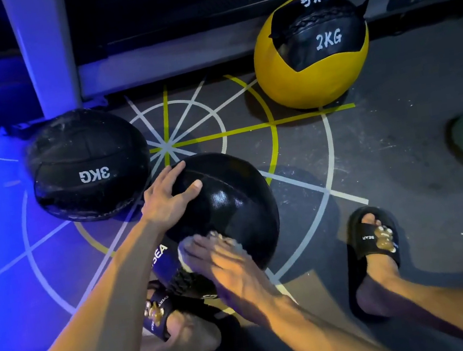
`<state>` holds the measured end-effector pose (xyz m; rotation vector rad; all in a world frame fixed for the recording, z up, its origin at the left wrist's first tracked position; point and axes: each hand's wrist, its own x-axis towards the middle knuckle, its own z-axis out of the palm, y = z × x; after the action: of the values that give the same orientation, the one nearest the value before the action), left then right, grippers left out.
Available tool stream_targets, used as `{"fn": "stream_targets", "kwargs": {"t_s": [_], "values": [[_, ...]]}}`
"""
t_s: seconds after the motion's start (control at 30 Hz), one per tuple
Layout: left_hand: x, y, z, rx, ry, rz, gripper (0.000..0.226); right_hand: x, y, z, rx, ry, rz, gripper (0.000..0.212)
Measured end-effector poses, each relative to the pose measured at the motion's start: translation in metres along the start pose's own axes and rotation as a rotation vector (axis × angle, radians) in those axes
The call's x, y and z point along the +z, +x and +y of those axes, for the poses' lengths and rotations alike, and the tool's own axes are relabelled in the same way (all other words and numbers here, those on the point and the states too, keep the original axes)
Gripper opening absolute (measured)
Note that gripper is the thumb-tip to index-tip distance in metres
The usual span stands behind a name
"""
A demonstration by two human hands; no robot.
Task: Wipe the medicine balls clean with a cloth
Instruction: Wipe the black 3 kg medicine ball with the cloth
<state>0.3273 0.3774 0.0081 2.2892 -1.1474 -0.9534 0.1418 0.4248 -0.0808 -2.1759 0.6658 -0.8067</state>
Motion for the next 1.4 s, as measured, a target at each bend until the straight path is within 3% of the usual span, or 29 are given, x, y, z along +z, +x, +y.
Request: {"fn": "stream_targets", "kwargs": {"t_s": [0.13, 0.2, 0.27, 0.33, 0.5, 0.63, 0.7, 0.8, 0.87, 0.97, 1.1, 1.3, 1.4], "values": [[-0.003, 0.000, -0.007, 0.025, -0.033, -0.008, 0.082, -0.031, 0.010, 0.017, -0.120, -0.012, 0.015, 0.044], [-0.002, 0.003, -0.009, 0.026, -0.053, -0.014, 0.079, -0.057, 0.032, 0.030, 0.037, -0.017, 0.157, 0.046], [-0.002, 0.003, -0.008, 0.012, -0.050, -0.016, 0.077, -0.074, 0.049, 0.043, 0.308, -0.026, 0.289, 0.049], [0.000, 0.004, -0.006, 0.013, -0.016, -0.016, 0.082, -0.071, 0.049, 0.037, 0.397, -0.026, 0.351, 0.049], [-0.007, 0.010, -0.016, -0.008, -0.059, -0.001, 0.082, -0.029, -0.009, 0.001, -0.009, -0.028, 0.209, 0.047], [-0.012, 0.006, -0.030, -0.003, -0.169, 0.010, 0.076, -0.037, -0.030, 0.026, -0.027, -0.109, 0.131, 0.050], [-0.011, 0.000, -0.031, 0.000, -0.191, 0.025, 0.073, -0.043, -0.029, 0.029, 0.132, -0.023, 0.224, 0.044], [-0.011, -0.011, -0.025, 0.000, -0.173, 0.035, 0.080, -0.043, -0.029, 0.040, 0.823, 0.164, 0.431, 0.042], [-0.013, -0.022, -0.019, -0.008, -0.131, 0.063, 0.083, -0.031, -0.036, 0.055, 1.263, 0.412, 0.466, 0.038], [-0.014, -0.036, -0.025, -0.027, -0.076, 0.068, 0.096, -0.017, -0.043, 0.059, 1.595, 0.853, 0.551, 0.040], [-0.008, -0.053, -0.040, -0.051, -0.125, 0.045, 0.130, -0.010, -0.042, 0.053, 1.662, 1.042, 0.592, 0.047], [-0.001, -0.072, -0.028, 0.025, -0.089, 0.067, 0.125, -0.029, -0.053, 0.048, 1.738, 0.982, 0.649, 0.047], [0.006, -0.082, -0.020, 0.072, -0.040, 0.061, 0.125, -0.044, -0.059, 0.050, 1.659, 1.001, 0.718, 0.031]]}}
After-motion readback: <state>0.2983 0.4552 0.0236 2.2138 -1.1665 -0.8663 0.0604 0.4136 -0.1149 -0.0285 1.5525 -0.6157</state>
